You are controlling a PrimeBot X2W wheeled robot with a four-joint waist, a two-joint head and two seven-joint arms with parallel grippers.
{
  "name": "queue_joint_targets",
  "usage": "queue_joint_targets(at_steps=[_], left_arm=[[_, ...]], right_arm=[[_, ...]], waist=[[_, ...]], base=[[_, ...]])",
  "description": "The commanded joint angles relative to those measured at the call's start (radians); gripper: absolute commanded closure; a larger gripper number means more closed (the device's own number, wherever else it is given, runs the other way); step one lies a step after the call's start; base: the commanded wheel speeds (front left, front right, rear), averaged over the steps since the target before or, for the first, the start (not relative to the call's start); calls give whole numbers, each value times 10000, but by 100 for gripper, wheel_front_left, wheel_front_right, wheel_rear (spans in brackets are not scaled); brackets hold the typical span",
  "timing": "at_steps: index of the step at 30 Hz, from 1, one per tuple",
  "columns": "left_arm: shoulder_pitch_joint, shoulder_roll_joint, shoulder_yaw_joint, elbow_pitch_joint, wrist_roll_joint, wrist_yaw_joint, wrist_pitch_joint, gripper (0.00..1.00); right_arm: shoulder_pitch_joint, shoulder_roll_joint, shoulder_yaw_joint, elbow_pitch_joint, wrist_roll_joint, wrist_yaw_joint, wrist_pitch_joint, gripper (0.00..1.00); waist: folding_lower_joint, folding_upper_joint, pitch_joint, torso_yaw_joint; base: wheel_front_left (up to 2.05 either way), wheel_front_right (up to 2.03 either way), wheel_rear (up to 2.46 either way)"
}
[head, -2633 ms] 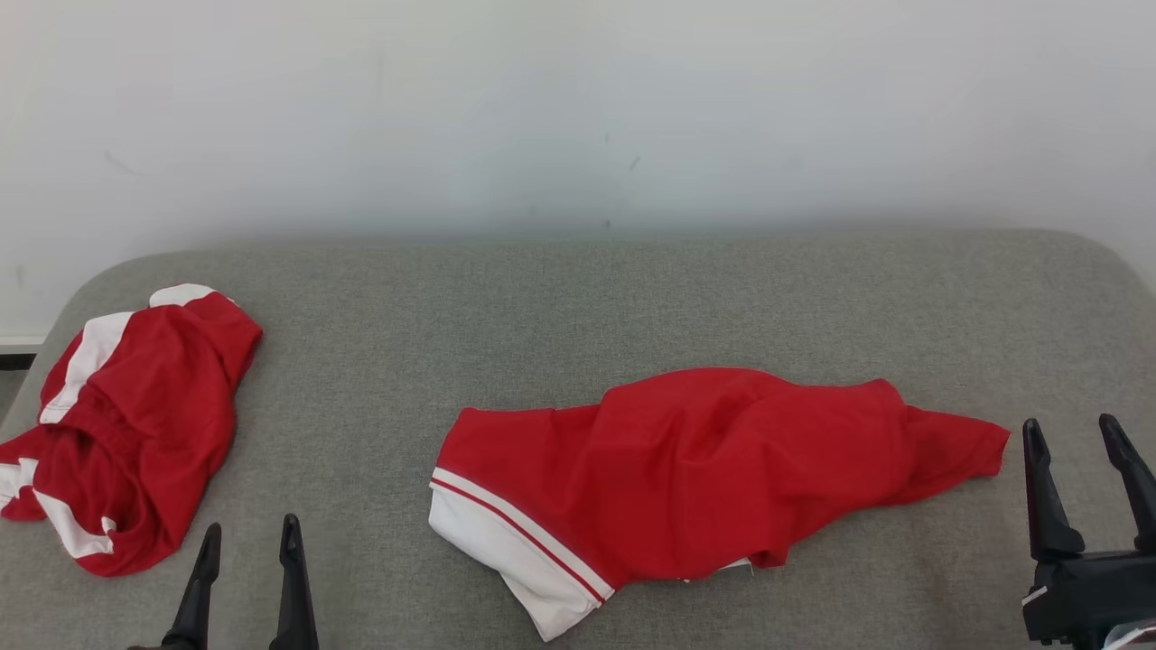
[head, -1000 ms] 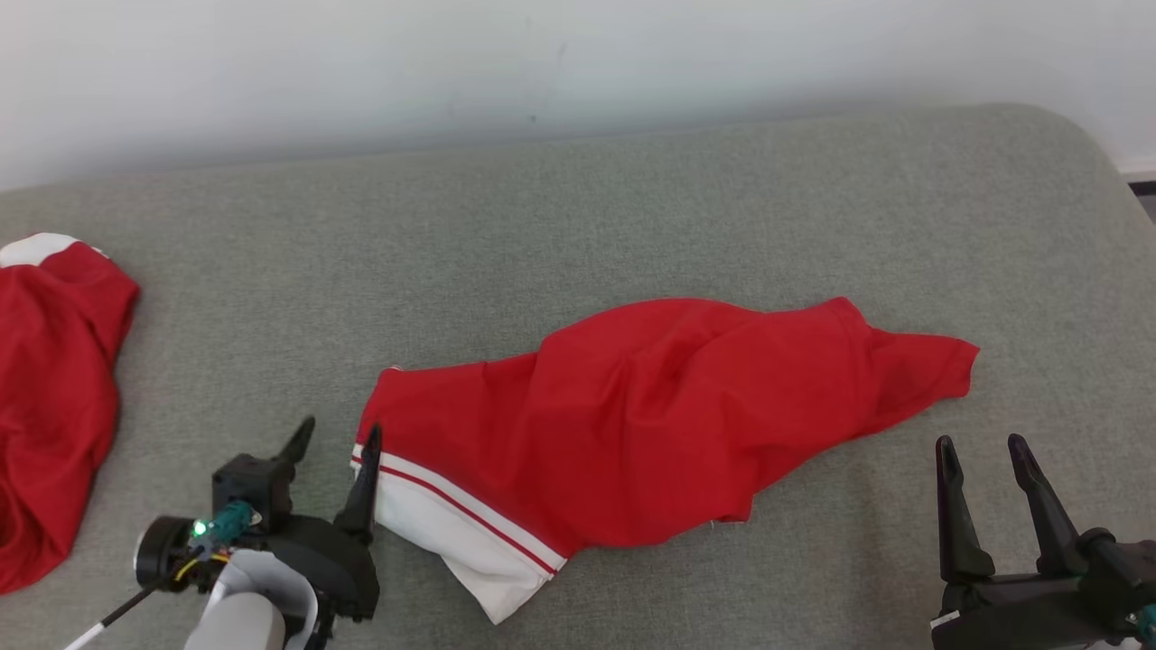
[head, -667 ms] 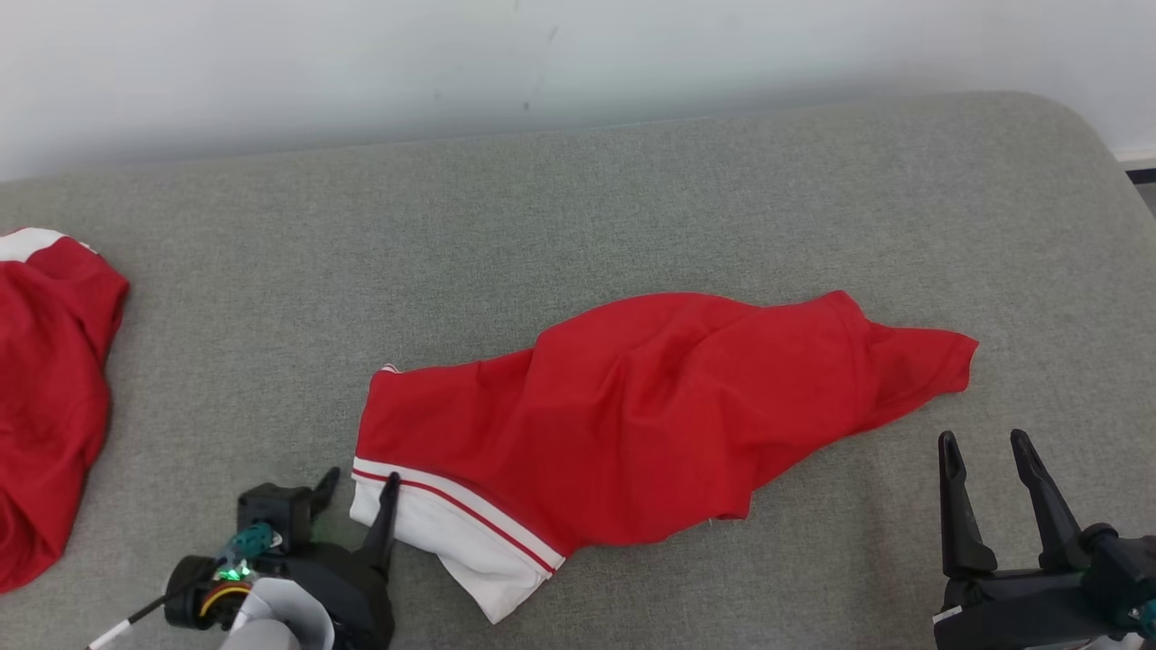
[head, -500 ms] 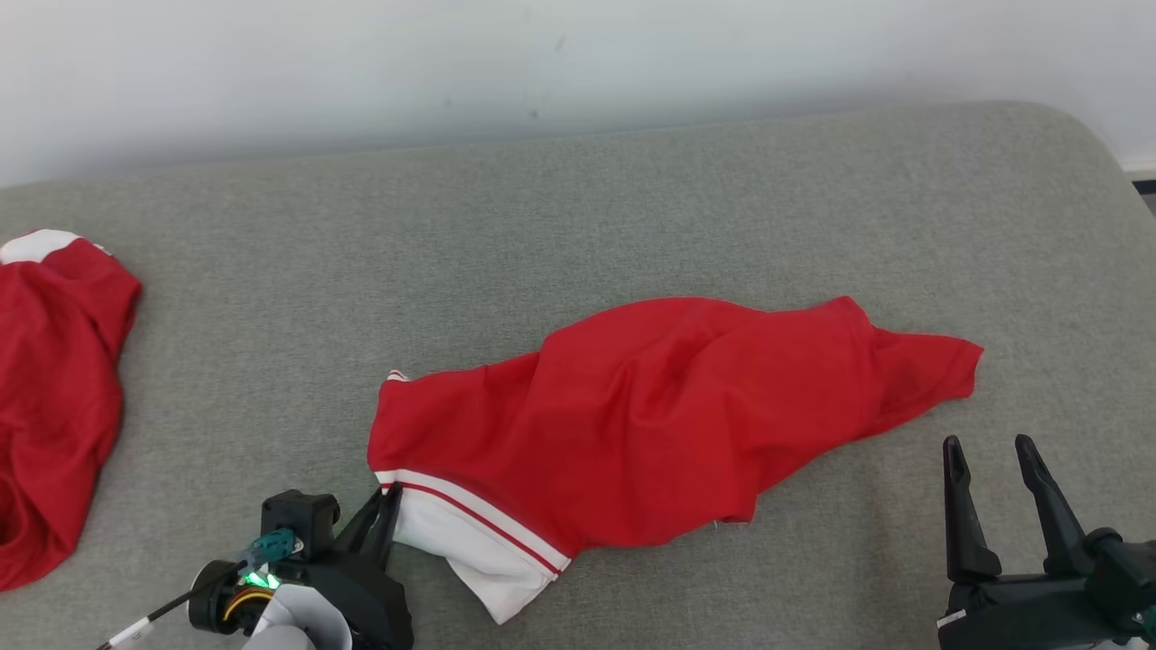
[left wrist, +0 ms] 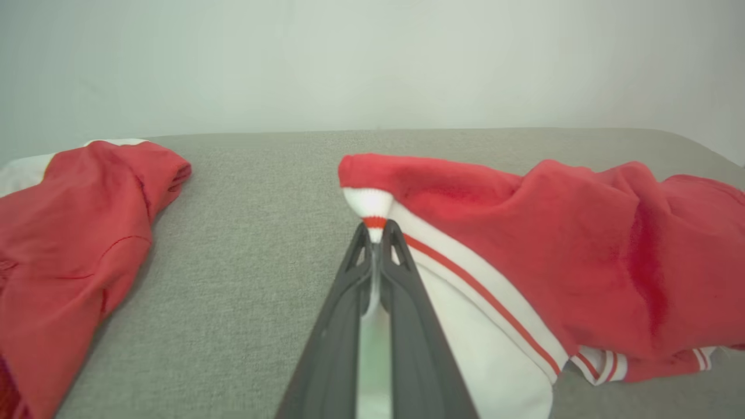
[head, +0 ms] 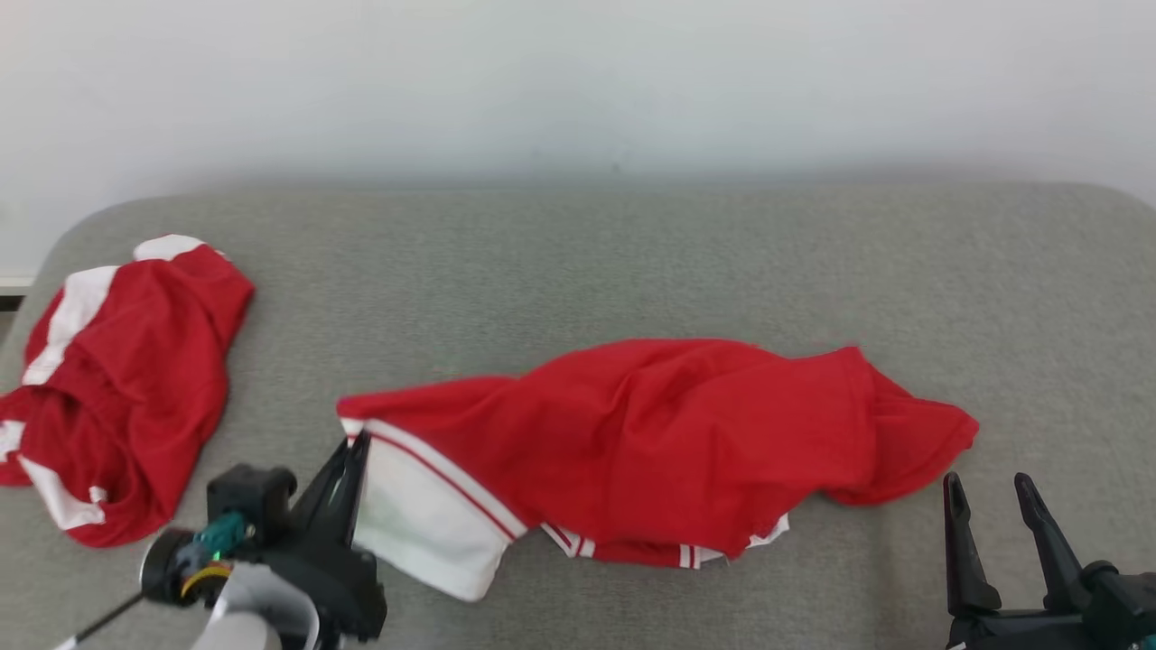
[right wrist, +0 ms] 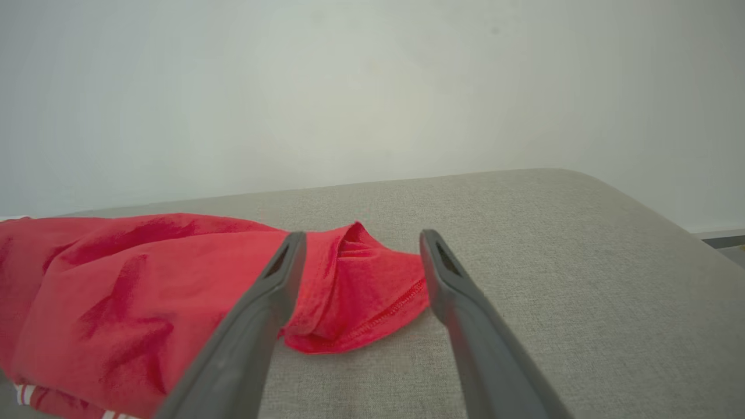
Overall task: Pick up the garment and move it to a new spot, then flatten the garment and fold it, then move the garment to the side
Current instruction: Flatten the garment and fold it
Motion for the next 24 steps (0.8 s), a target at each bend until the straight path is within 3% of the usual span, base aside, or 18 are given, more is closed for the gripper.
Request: queue_joint_targets(at_steps=[1,2,8,15,16,24], left_arm=[[704,199,81,-682,-171,284,275,100],[704,199,81,-682,-171,284,275,100],[3093,328,468,-2999,-846,1271,907,100],[4298,274,437,-3376,-680,1773,483,100],[4178,198,465,-3241,-598,1807,99,0],[3594,154,825,-3042,-84,1834,-1075,0]], right_arm=[[105,54,-22,35,67,-26,-2,0],[105,54,-22,35,67,-26,-2,0],[241,147,-120,111,56,-26,-2,0],[276,15,-84,265,71,-26,-2,0],[210,-44,-58,281,79,-25,-2,0],[229,-118,-10,279,100,-26,-2,0]], waist=[[0,0,-393,496],[0,0,-393,496],[0,0,-443,749],[0,0,-503,852],[0,0,-536,841],[0,0,-737,653]], base=[[0,0,0],[0,0,0],[0,0,0],[0,0,0],[0,0,0],[0,0,0]])
